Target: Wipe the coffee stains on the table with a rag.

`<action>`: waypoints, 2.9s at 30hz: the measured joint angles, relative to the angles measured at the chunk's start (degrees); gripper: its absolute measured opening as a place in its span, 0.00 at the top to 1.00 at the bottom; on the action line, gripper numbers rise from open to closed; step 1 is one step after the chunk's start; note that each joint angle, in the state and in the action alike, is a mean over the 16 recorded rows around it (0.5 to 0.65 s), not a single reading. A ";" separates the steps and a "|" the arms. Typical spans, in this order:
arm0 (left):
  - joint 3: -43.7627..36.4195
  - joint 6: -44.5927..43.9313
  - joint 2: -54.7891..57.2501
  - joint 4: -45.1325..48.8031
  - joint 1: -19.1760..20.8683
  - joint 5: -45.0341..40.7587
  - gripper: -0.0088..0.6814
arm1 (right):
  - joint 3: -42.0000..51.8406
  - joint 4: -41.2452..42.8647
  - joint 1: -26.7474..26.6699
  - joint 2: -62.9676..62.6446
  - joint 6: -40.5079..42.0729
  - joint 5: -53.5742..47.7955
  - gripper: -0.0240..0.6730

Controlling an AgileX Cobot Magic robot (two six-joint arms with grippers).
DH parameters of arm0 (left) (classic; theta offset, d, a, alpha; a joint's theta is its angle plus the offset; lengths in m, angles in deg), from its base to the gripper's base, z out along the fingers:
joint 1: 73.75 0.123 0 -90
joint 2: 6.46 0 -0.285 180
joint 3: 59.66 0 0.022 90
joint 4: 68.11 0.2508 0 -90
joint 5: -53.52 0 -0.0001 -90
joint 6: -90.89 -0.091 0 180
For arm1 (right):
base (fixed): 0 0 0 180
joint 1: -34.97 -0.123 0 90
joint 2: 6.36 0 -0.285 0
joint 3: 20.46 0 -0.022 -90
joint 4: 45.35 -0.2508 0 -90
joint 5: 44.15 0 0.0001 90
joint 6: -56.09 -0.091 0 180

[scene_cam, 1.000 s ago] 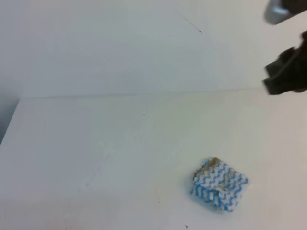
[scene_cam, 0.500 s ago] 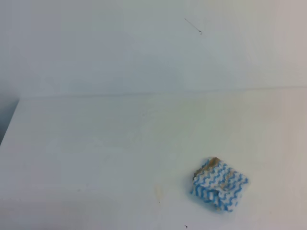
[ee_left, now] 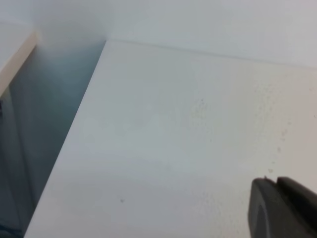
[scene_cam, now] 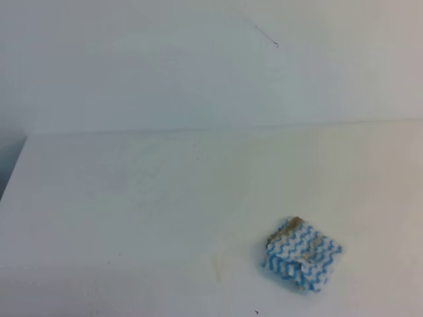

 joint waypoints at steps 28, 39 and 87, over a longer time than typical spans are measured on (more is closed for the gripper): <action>0.00 0.00 0.00 0.00 0.00 0.00 0.99 | 48.70 3.45 34.69 -35.39 -0.99 57.71 0.97; 0.00 0.00 0.00 0.00 0.00 0.00 0.99 | 50.09 -3.14 35.05 -36.01 5.63 61.83 0.97; 0.00 0.00 0.00 0.00 0.00 -0.08 0.99 | 55.75 -25.94 30.95 -39.85 29.60 38.02 0.97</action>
